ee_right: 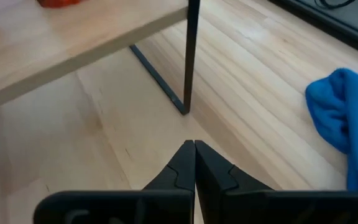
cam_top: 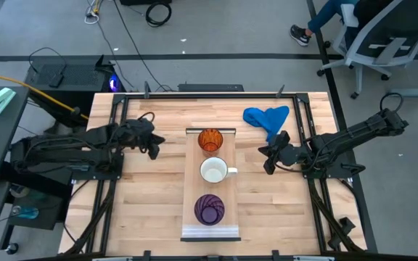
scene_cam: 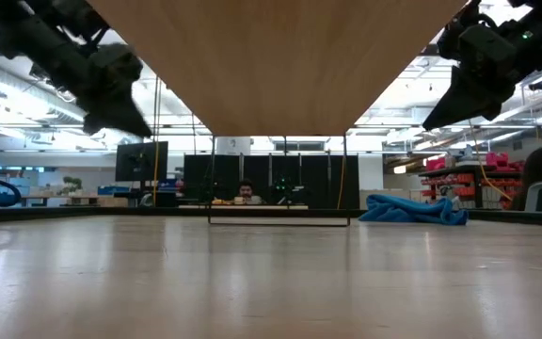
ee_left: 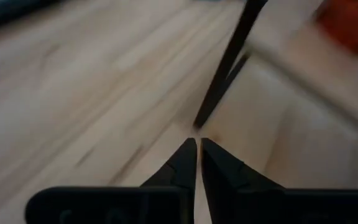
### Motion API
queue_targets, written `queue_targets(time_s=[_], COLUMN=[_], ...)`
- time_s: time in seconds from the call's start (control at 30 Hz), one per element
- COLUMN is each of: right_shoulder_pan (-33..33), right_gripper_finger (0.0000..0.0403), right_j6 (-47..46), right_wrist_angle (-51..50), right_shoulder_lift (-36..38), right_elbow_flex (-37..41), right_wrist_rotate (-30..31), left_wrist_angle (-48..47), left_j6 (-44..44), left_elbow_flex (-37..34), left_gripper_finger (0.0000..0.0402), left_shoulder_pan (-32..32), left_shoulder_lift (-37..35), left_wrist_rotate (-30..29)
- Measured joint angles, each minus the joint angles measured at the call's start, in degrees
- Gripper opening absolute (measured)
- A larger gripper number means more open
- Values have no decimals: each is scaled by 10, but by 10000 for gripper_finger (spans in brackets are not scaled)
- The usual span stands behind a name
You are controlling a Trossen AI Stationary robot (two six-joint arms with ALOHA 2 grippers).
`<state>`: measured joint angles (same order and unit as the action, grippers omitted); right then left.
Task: Stack small to large cups/mugs on shelf
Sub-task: Return to Home Position
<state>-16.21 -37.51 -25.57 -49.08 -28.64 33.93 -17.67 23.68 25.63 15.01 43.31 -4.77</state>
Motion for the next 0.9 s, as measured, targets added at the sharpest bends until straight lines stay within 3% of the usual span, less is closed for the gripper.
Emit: queue_targets(time_s=[0.2,0.33,0.9], right_shoulder_pan=[0,0,0], right_gripper_finger=[9,9,9], right_j6=[-27,-28,-13], right_wrist_angle=[-31,-36,-35], right_shoulder_lift=[0,0,0], right_elbow_flex=[0,0,0], right_wrist_rotate=[-3,-3,5], left_wrist_angle=[-80,-84,-83], left_j6=[45,58,65], left_elbow_flex=[0,0,0], left_gripper_finger=[40,34,22], left_shoulder_pan=[-40,-69,-93], left_shoulder_lift=[2,1,2], left_wrist_rotate=[-87,-144,-216])
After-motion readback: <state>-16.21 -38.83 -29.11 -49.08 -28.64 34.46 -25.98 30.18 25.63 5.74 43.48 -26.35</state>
